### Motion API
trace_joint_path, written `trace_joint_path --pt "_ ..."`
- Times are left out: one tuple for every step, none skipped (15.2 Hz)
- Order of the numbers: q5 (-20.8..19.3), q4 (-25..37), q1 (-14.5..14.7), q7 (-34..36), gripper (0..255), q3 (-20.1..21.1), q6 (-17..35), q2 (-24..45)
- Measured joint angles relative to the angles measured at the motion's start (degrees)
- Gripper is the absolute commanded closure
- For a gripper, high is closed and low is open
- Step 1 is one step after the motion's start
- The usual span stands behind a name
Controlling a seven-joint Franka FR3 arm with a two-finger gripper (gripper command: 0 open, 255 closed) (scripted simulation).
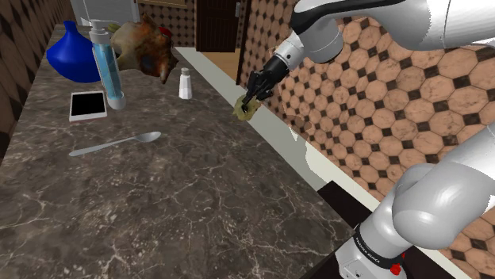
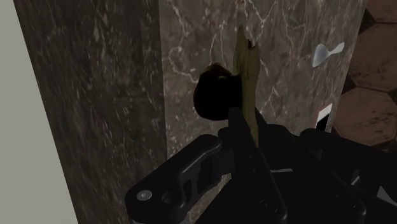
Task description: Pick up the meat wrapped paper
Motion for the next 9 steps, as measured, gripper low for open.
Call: trace_joint_path --pt "-0.23 0.48 0.0 0.58 255 0.04 -0.48 -0.24" --pt "-0.45 0.86 -0.05 0.99 255 0.01 -0.96 -0.47" --pt "-0.65 1.6 -0.07 1.5 255 0.0 -1.5 -0.45" --pt "-0.86 2.06 -0.06 2.08 255 0.06 -1.96 -0.7" --pt "-1.04 2.54 -0.11 2.42 255 0.0 -2.44 -0.78" --pt "-1.27 3.06 -0.13 2.99 255 0.02 -2.99 -1.03" --pt "-1.48 3.48 -0.15 3.51 255 0.04 -3.49 -1.32" --pt "-1.66 3.95 -0.2 3.88 255 -0.01 -3.99 -1.45" --pt "-1.76 4.48 -0.22 4.17 255 -0.04 -4.36 -1.39"
